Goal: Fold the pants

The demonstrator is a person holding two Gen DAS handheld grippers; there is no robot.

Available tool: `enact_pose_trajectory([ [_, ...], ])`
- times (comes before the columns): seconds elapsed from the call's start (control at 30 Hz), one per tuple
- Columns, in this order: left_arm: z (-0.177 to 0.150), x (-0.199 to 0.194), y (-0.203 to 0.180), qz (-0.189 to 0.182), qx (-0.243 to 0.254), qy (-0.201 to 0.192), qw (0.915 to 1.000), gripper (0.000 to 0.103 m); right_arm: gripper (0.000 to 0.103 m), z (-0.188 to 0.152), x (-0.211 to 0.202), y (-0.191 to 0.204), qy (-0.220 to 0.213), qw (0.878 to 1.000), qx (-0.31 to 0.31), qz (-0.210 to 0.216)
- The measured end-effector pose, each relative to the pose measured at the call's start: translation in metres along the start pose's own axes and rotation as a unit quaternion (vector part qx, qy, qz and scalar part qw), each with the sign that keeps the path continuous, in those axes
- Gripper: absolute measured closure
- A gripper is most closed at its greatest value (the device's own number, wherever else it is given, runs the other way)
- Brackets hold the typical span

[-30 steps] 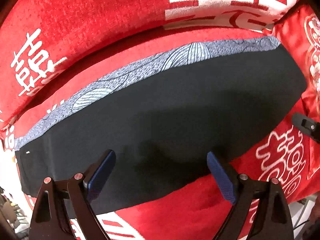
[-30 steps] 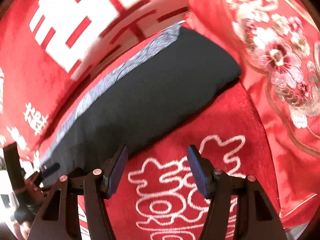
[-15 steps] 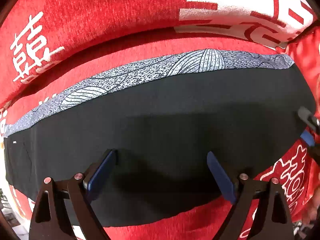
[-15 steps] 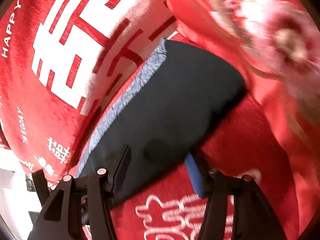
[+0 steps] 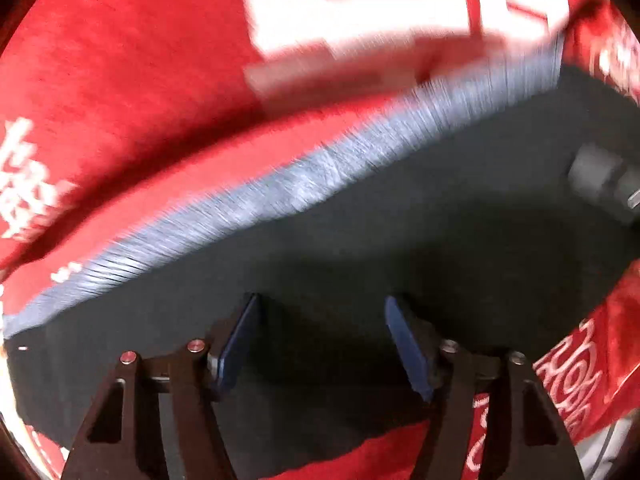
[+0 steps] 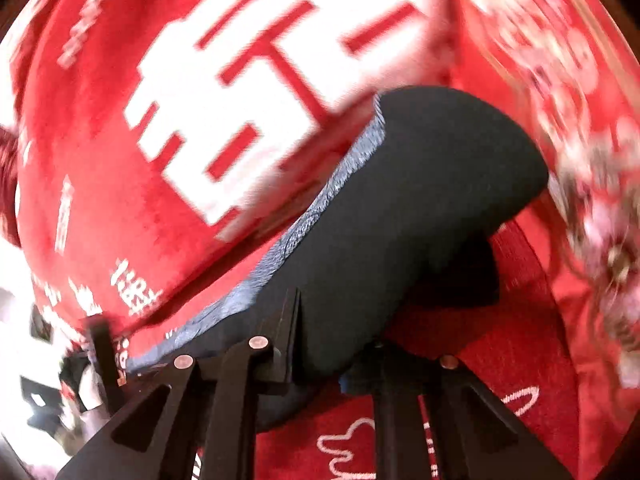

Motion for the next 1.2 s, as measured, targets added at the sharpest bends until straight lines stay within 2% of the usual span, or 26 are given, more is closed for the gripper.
enact_pose_trajectory([
  [0.03, 0.000, 0.000, 0.002, 0.003, -0.003, -0.023, 0.9997, 0.038, 0.088, -0.002, 0.003, 0.009, 0.007, 1.000, -0.024, -0.006],
  [0.07, -0.001, -0.001, 0.002, 0.005, -0.001, -0.030, 0.9995, 0.038, 0.088, -0.002, 0.004, 0.016, 0.007, 0.999, -0.047, -0.017],
  [0.1, -0.002, -0.001, 0.003, -0.003, -0.006, -0.028, 0.9996, 0.038, 0.088, -0.003, 0.007, 0.028, 0.016, 0.996, -0.080, -0.028],
  [0.23, -0.003, -0.003, 0.022, -0.062, -0.041, 0.004, 0.9972, 0.038, 0.088, -0.004, 0.009, 0.056, 0.026, 0.990, -0.133, -0.045],
  [0.33, -0.009, -0.019, 0.058, -0.076, -0.085, -0.001, 0.9935, 0.038, 0.088, -0.013, 0.011, 0.084, 0.043, 0.980, -0.185, -0.067],
  [0.37, -0.014, -0.025, 0.074, -0.073, -0.094, -0.006, 0.9928, 0.029, 0.088, -0.019, 0.014, 0.097, 0.052, 0.974, -0.206, -0.079],
  [0.43, -0.024, -0.032, 0.113, -0.057, -0.107, -0.015, 0.9925, 0.017, 0.088, -0.033, 0.024, 0.120, 0.065, 0.962, -0.245, -0.101],
  [0.53, -0.051, -0.040, 0.180, -0.027, -0.120, -0.019, 0.9922, 0.017, 0.087, -0.061, 0.052, 0.156, 0.085, 0.941, -0.302, -0.124],
  [0.6, -0.067, -0.038, 0.220, -0.005, -0.129, -0.013, 0.9915, 0.017, 0.085, -0.080, 0.076, 0.176, 0.103, 0.932, -0.323, -0.131],
  [0.67, -0.086, -0.031, 0.263, 0.018, -0.143, 0.002, 0.9896, 0.017, 0.079, -0.106, 0.104, 0.193, 0.125, 0.918, -0.348, -0.142],
  [0.77, -0.118, -0.016, 0.319, 0.050, -0.164, 0.028, 0.9848, 0.017, 0.070, -0.158, 0.154, 0.201, 0.184, 0.871, -0.409, -0.200],
  [0.8, -0.126, -0.013, 0.331, 0.057, -0.169, 0.032, 0.9835, 0.017, 0.069, -0.183, 0.173, 0.201, 0.214, 0.844, -0.436, -0.227],
  [0.83, -0.134, -0.009, 0.346, 0.064, -0.174, 0.038, 0.9820, 0.017, 0.069, -0.200, 0.180, 0.200, 0.235, 0.825, -0.453, -0.242],
  [0.9, -0.138, -0.005, 0.359, 0.065, -0.179, 0.044, 0.9806, 0.017, 0.068, -0.226, 0.177, 0.208, 0.255, 0.806, -0.473, -0.248],
  [0.93, -0.139, -0.005, 0.363, 0.060, -0.183, 0.044, 0.9804, 0.017, 0.062, -0.230, 0.171, 0.213, 0.251, 0.808, -0.475, -0.243],
  [0.97, -0.140, -0.007, 0.365, 0.053, -0.184, 0.042, 0.9806, 0.017, 0.060, -0.232, 0.161, 0.222, 0.248, 0.820, -0.466, -0.222],
  [1.0, -0.139, -0.007, 0.364, 0.043, -0.182, 0.042, 0.9815, 0.017, 0.060, -0.229, 0.146, 0.229, 0.248, 0.854, -0.422, -0.175],
  [1.03, -0.138, -0.009, 0.362, 0.031, -0.179, 0.041, 0.9826, 0.017, 0.060, -0.225, 0.140, 0.231, 0.247, 0.875, -0.388, -0.150],
  [1.07, -0.133, -0.008, 0.357, 0.014, -0.174, 0.040, 0.9839, 0.017, 0.060, -0.217, 0.134, 0.230, 0.243, 0.905, -0.330, -0.115],
  [1.1, -0.128, -0.010, 0.347, -0.005, -0.168, 0.038, 0.9850, 0.018, 0.060, -0.202, 0.124, 0.220, 0.235, 0.939, -0.240, -0.071],
  [1.17, -0.104, -0.017, 0.311, -0.040, -0.154, 0.025, 0.9870, 0.017, 0.059, -0.182, 0.117, 0.196, 0.217, 0.971, -0.096, -0.010],
  [1.2, -0.095, -0.021, 0.299, -0.056, -0.144, 0.016, 0.9878, 0.017, 0.059, -0.178, 0.115, 0.181, 0.210, 0.977, -0.031, 0.013],
])
Point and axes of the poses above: each gripper's, at about its wrist camera, not at the fingertips, and x roughly the way its jaws point, y to its left, z to its top, the point moved 9 cm from there along x, roughly the way its jaws point, and after that the axes turned 13 degrees about z, right-handed, at the moved point
